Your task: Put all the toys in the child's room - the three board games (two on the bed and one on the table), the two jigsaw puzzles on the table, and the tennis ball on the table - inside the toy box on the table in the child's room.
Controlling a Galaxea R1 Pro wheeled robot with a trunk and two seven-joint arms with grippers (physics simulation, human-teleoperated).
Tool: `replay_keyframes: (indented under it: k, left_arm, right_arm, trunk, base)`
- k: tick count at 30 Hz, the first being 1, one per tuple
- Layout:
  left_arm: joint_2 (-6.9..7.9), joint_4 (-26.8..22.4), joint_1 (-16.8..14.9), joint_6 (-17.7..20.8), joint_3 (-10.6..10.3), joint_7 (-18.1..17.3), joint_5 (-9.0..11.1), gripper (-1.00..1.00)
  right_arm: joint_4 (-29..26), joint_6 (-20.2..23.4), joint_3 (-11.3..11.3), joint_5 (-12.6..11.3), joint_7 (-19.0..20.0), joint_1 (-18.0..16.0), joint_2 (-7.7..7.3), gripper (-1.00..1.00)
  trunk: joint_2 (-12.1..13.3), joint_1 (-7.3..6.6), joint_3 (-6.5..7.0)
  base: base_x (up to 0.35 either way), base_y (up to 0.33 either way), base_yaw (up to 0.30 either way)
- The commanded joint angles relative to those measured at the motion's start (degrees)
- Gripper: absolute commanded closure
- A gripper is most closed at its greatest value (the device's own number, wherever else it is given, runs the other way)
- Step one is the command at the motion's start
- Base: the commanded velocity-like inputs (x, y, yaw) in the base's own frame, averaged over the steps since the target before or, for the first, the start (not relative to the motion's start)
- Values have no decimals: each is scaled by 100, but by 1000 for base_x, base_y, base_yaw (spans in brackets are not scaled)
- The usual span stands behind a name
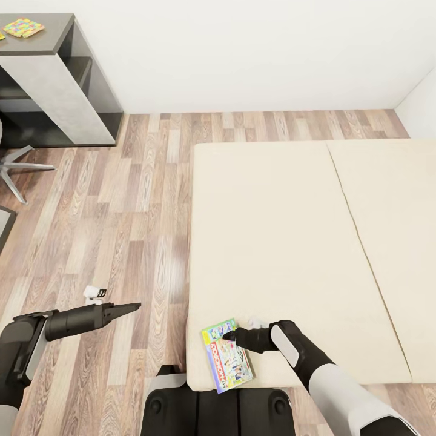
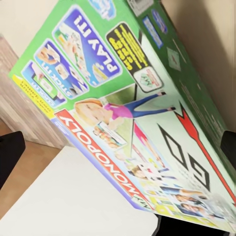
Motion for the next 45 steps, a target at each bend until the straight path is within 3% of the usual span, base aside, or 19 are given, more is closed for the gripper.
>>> replay_keyframes:
  k: [1, 13, 45]
  left_arm:
    - [1, -1, 0, 61, 1, -23, -3, -100]
    - [1, -1, -1, 61, 2, -23, -3, -100]
    - [1, -1, 1, 61, 3, -23, -3, -100]
  right_arm:
    - [-4, 12, 7, 21, 19, -2, -3, -100]
    - [-15, -1, 8, 21, 16, -2, 2, -100]
    - [-11, -28, 17, 30, -2, -2, -5, -100]
  trunk:
    - [-6, 2, -4]
    - [-6, 2, -11]
    - [-6, 2, -181]
  base:
    - [0, 0, 0]
    - [0, 0, 0]
    - [0, 0, 0]
